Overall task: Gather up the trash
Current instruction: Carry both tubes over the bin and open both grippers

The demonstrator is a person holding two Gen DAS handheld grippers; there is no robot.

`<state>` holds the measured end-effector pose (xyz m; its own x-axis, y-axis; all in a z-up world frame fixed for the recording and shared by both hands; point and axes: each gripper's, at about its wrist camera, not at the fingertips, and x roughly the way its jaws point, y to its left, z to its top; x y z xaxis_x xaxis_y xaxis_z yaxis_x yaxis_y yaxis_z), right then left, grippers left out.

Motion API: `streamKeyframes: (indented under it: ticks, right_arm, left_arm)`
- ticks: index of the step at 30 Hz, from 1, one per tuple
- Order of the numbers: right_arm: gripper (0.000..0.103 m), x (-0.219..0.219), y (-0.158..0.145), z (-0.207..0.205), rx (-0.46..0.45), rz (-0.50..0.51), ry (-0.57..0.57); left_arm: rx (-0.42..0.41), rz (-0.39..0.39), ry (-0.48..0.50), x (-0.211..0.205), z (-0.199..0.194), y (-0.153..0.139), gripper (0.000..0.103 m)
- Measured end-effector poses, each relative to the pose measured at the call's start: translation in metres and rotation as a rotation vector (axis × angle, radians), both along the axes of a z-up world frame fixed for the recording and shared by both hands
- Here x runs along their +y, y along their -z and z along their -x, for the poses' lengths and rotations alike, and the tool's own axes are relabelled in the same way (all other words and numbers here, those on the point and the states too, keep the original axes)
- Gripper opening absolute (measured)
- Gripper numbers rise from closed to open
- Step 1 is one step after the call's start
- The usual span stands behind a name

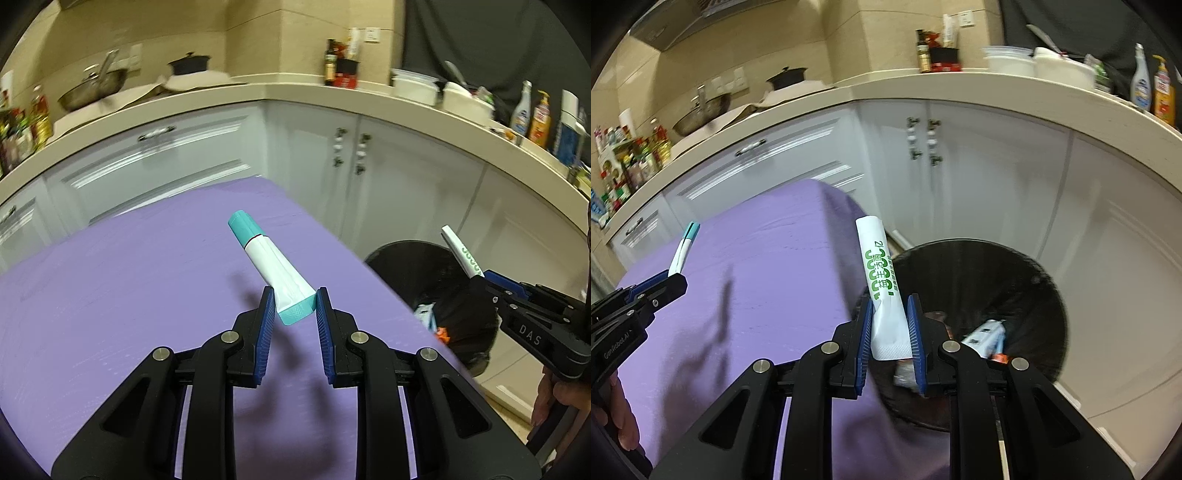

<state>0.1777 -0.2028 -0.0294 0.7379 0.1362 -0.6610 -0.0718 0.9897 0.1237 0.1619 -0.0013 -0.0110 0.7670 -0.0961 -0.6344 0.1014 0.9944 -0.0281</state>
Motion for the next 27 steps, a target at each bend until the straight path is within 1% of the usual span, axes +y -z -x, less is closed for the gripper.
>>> streamKeyframes:
  ticks: [8, 17, 21, 27]
  right_arm:
    - [0.02, -0.033, 0.001, 0.008, -0.008, 0.017, 0.081]
    - [0.02, -0.061, 0.005, 0.008, -0.011, 0.029, 0.151]
    - [0.02, -0.069, 0.01, 0.004, -0.003, 0.025, 0.169]
    - [0.021, -0.078, 0.018, -0.003, 0.005, 0.014, 0.19]
  left_arm:
    - [-0.011, -0.005, 0.096, -0.055, -0.01, 0.001, 0.022]
    - [-0.036, -0.038, 0.191, -0.112, -0.024, 0.009, 0.022]
    - [-0.037, -0.054, 0.218, -0.127, -0.031, 0.015, 0.022]
    - [-0.008, -0.072, 0.241, -0.139, -0.046, 0.027, 0.022]
